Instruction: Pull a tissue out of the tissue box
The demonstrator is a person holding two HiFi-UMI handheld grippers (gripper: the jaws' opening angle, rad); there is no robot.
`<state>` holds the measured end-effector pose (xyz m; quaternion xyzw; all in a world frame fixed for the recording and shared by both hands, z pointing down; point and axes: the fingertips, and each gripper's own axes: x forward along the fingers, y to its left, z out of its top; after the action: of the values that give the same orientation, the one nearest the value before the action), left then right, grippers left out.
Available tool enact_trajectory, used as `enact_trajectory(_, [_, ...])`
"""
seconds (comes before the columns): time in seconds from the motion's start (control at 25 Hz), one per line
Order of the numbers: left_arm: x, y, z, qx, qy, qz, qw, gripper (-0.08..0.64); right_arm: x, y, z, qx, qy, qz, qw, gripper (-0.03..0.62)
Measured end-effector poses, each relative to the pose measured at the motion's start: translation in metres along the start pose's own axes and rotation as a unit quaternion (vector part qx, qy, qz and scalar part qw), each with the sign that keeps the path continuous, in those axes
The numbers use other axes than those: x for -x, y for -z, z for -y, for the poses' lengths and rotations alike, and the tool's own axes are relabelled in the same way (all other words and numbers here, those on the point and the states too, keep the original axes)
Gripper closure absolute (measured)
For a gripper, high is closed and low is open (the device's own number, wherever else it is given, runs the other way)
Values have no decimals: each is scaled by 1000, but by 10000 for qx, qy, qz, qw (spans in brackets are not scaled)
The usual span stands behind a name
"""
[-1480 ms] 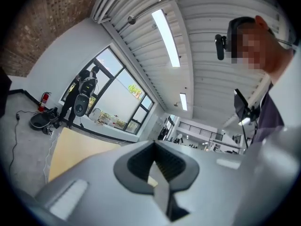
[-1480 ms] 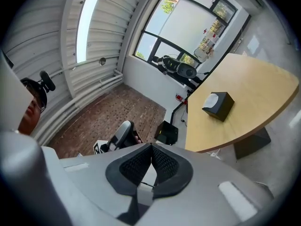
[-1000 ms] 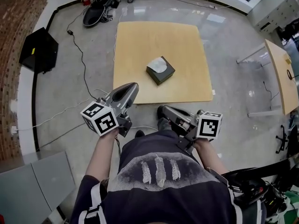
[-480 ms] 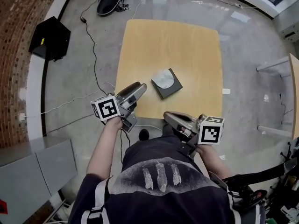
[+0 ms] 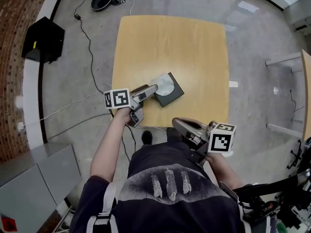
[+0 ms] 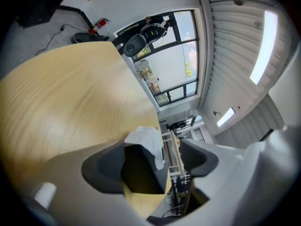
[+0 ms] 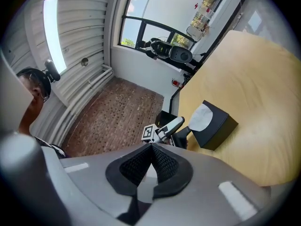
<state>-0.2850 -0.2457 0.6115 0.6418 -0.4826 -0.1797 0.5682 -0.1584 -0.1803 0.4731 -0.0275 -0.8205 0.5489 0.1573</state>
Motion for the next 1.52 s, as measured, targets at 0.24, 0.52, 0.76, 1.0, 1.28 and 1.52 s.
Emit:
enact_trajectory(0.24, [-7,6,-13,-172,-306,114,9993,238,14,-2,8,17,144,83,9999,607])
enact_trajectory(0.52, [-14,8,-19,-239,-400,-54,9989,249,15,2,10,84,183,52,9998,607])
enact_trajectory(0.76, [-11,2,-26,-704,-658,-55,9953,348,19,4,13,177,285,59,9994,606])
enact_trajectory(1.0, [-3,-16,-17,-1309,-876,267,9872,458,20,4,15,159,321,129,9993,607])
enact_trajectory(1.28, [0,-28,6,-1352,-355,529,9888,442,21,4,15,199,291,150,9993,606])
enact_trajectory(1.52, [-3,-26,0,-1416,-566,412,9874,511,22,5,15,231,291,145,9992,607])
